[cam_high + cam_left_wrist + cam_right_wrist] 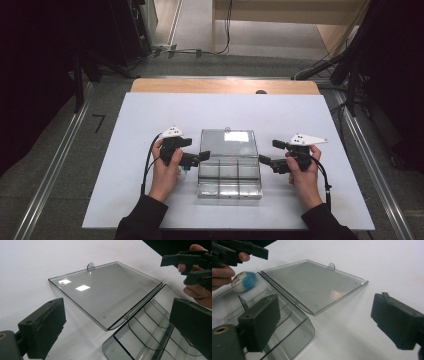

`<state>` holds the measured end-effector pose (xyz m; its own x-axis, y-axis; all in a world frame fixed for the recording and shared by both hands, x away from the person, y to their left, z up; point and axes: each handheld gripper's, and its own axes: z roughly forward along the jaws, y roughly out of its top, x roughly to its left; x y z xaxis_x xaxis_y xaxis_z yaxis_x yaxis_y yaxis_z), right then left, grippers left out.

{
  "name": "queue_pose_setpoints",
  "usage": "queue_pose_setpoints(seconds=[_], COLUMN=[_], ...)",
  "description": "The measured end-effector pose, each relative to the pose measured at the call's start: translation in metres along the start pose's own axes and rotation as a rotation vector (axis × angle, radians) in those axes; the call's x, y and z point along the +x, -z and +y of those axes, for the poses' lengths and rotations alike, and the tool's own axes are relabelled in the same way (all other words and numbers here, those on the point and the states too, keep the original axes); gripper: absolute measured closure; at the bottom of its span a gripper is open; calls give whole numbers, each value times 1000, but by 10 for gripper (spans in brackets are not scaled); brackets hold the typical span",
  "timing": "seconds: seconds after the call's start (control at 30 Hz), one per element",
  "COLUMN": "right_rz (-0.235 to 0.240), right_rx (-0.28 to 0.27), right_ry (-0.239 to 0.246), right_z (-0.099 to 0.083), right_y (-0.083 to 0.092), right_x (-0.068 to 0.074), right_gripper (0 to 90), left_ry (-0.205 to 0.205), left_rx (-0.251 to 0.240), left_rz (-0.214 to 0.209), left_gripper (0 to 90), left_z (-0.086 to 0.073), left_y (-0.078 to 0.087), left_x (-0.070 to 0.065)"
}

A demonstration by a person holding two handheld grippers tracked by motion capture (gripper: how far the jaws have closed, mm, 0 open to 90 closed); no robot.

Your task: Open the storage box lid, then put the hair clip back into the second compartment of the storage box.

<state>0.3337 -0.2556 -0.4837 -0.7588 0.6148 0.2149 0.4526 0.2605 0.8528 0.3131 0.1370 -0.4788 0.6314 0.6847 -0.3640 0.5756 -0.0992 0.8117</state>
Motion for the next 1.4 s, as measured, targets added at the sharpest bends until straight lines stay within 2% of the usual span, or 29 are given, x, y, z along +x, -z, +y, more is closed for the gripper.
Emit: queue_pose_setpoints(seconds=[0.07,0.3,0.43,0.63,0.77,1.1,1.3,1.4], right_rz=[3,-36,-40,-48,-68,-81,-76,-90], right_rx=[-6,-20,-27,-39,-32,-33,-32,-40], right_ry=[9,49,53,39,49,39,53,57], right_z=[-1,-9,-15,-23,-29,-41,-47,-50], right_y=[5,25,36,51,59,70,74,78], right_x=[1,2,3,2,2,-3,-2,-2], right_gripper=[5,0,0,0,0,0,0,0], left_ry=[-6,-12,-18,-19,-30,-20,-32,-39], left_rx=[-3,-33,-59,-74,-71,-68,-67,-65], left_rz=[3,16,16,38,45,65,65,64], left_gripper=[1,1,1,1,1,1,1,1], left_z=[-1,-8,-15,-23,-27,-36,-42,-46], left_y=[3,19,30,43,47,55,60,62], left_x=[-1,-3,-3,-1,0,4,7,9])
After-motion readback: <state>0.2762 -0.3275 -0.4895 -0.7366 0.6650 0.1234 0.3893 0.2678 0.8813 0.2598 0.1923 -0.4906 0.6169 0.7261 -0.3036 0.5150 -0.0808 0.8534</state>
